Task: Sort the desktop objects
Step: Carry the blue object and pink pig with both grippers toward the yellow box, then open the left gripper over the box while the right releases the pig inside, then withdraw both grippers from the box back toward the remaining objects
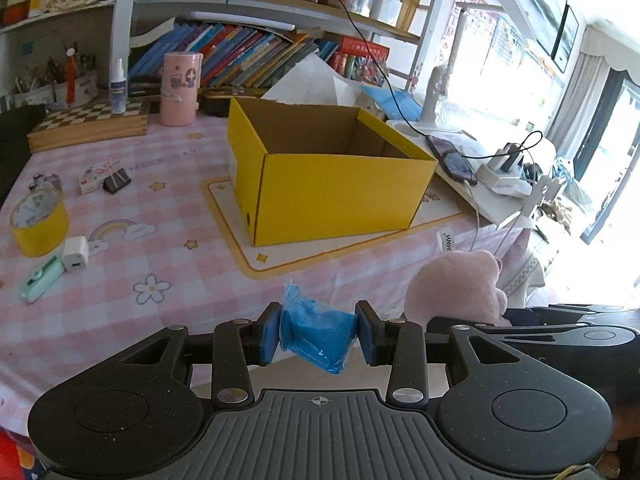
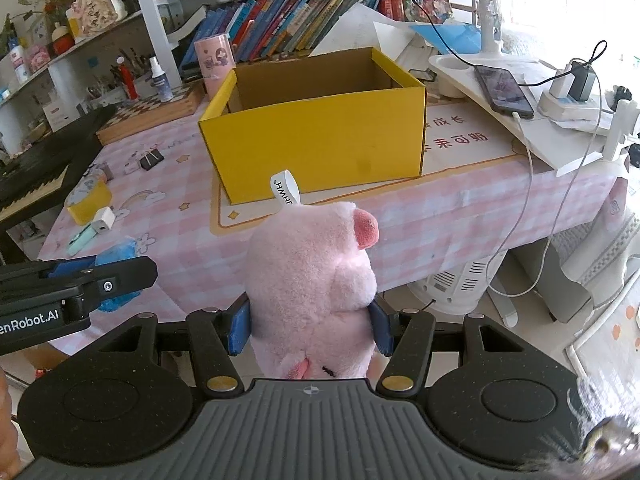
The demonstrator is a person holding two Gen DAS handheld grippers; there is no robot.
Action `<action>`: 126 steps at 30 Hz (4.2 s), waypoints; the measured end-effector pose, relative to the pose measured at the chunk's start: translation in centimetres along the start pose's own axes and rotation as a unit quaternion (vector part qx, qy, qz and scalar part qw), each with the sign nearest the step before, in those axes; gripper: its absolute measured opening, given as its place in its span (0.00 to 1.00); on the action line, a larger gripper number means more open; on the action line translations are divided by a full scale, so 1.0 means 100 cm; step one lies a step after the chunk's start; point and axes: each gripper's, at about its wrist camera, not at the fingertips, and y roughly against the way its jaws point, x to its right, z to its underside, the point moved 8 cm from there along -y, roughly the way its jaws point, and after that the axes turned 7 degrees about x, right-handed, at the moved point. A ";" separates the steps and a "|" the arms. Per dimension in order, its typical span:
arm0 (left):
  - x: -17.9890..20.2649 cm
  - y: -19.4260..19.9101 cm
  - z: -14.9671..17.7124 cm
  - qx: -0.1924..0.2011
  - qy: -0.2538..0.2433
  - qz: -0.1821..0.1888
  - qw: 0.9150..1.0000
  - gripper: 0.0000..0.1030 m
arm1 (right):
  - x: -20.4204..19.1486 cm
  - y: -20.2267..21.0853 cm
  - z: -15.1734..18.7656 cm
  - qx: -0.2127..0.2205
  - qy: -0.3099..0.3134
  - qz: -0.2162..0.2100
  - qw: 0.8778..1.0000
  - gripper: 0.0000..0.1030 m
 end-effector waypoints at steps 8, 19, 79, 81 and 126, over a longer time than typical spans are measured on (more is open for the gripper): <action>0.013 -0.021 -0.011 0.000 -0.009 0.011 1.000 0.36 | 0.016 -0.015 -0.013 -0.006 -0.001 0.006 1.000 0.53; 0.025 -0.045 -0.043 0.035 -0.014 -0.001 0.999 0.36 | 0.041 -0.034 -0.048 0.007 0.012 0.003 1.000 0.53; 0.013 -0.234 -0.107 -0.042 -0.030 -0.122 0.991 0.38 | 0.042 -0.254 -0.192 -0.055 0.338 -0.096 0.934 0.55; 0.014 -0.233 -0.109 -0.036 -0.043 -0.130 0.990 0.41 | 0.040 -0.255 -0.194 -0.055 0.331 -0.096 0.937 0.57; -0.074 -0.003 -0.044 0.065 0.039 -0.268 0.961 0.81 | 0.044 -0.073 -0.118 0.119 0.046 0.043 0.991 0.88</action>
